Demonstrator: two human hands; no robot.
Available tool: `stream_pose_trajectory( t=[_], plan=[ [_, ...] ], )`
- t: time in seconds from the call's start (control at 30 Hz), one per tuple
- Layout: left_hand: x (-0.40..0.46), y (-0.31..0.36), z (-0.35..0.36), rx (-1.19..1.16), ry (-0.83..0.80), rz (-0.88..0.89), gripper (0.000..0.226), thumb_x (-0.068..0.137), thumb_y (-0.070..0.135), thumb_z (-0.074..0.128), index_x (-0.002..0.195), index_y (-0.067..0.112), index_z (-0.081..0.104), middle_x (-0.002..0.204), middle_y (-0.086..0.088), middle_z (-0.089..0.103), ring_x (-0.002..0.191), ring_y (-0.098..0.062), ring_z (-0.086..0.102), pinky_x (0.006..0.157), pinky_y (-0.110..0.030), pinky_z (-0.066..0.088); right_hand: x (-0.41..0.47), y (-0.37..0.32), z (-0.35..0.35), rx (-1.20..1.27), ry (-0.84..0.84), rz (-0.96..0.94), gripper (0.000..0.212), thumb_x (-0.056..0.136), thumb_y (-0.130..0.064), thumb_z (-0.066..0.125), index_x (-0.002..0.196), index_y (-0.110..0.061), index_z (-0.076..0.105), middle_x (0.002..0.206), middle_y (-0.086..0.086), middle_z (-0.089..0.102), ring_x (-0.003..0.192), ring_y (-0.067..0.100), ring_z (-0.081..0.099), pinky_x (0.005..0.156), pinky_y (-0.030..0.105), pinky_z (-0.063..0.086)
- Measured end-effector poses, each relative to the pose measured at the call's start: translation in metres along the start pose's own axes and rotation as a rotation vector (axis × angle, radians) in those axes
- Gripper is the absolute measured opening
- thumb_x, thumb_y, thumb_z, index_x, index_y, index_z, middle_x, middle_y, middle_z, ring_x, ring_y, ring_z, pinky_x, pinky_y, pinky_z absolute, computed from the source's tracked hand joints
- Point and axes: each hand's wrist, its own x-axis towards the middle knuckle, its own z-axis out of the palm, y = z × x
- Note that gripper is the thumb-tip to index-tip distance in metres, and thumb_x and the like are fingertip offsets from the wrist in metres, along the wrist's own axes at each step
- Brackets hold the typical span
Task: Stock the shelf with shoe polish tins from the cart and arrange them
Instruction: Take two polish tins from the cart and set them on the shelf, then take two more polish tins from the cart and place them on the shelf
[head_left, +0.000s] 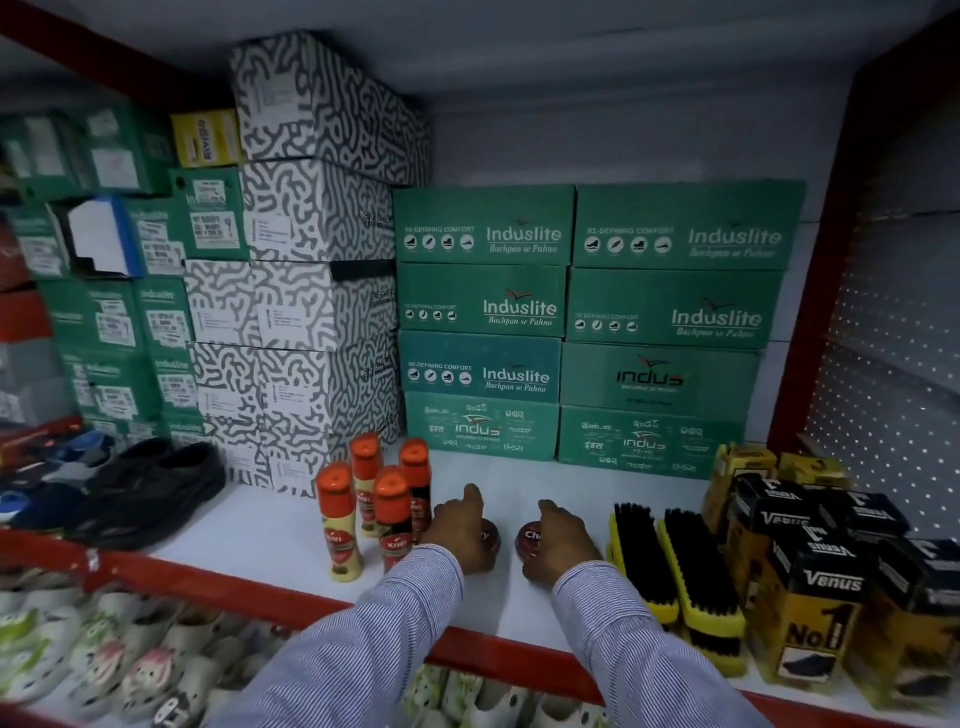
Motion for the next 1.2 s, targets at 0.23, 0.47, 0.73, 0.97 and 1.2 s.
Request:
stream_pose_trajectory(
  t=[0.23, 0.47, 0.73, 0.97, 1.2],
  plan=[
    [-0.054, 0.005, -0.004, 0.051, 0.169, 0.165, 0.055, 0.088, 0.015, 0.062, 0.139, 0.013, 0.044, 0.140, -0.014, 0.051, 0.126, -0.035, 0.052, 0.104, -0.041, 0.048, -0.054, 0.005, -0.012, 0.048, 0.179, -0.180, 0.077, 0.087, -0.022, 0.064, 0.152, -0.012, 0.024, 0.153, 0.014, 0.039, 0.141, 0.032, 0.032, 0.115, 0.041, 0.035],
    [-0.186, -0.038, 0.040, 0.084, 0.483, 0.423, 0.058, 0.089, 0.028, 0.060, 0.144, 0.019, 0.044, 0.157, -0.006, 0.040, 0.142, -0.028, 0.040, 0.114, -0.043, 0.040, -0.180, 0.016, 0.032, 0.138, 0.467, -0.450, 0.074, 0.089, -0.020, 0.063, 0.153, -0.024, 0.024, 0.163, -0.002, 0.021, 0.152, 0.020, 0.010, 0.122, 0.038, 0.018],
    [-0.301, -0.146, 0.183, 0.205, 0.224, 0.139, 0.082, 0.093, 0.057, 0.048, 0.158, 0.029, 0.005, 0.168, -0.012, -0.003, 0.154, -0.039, -0.006, 0.119, -0.068, 0.017, -0.281, 0.046, 0.192, 0.013, 0.123, -0.425, 0.086, 0.087, -0.026, 0.060, 0.155, -0.033, 0.008, 0.166, 0.007, -0.003, 0.152, 0.032, -0.010, 0.122, 0.055, 0.012],
    [-0.350, -0.215, 0.306, 0.154, -0.181, -0.097, 0.086, 0.089, 0.064, 0.039, 0.158, 0.020, 0.012, 0.164, -0.025, 0.010, 0.147, -0.055, 0.008, 0.111, -0.077, 0.011, -0.316, 0.072, 0.332, -0.135, -0.218, -0.304, 0.090, 0.074, -0.031, 0.065, 0.153, -0.023, 0.023, 0.162, 0.020, 0.016, 0.149, 0.044, 0.009, 0.115, 0.063, 0.012],
    [-0.369, -0.267, 0.417, 0.132, -0.555, -0.137, 0.088, 0.081, 0.064, 0.050, 0.152, 0.015, 0.033, 0.159, -0.025, 0.023, 0.148, -0.049, 0.007, 0.100, -0.082, 0.031, -0.334, 0.110, 0.469, -0.255, -0.486, -0.097, 0.093, 0.064, -0.040, 0.069, 0.148, -0.014, 0.037, 0.156, 0.025, 0.030, 0.143, 0.050, 0.021, 0.116, 0.054, 0.000]
  ],
)
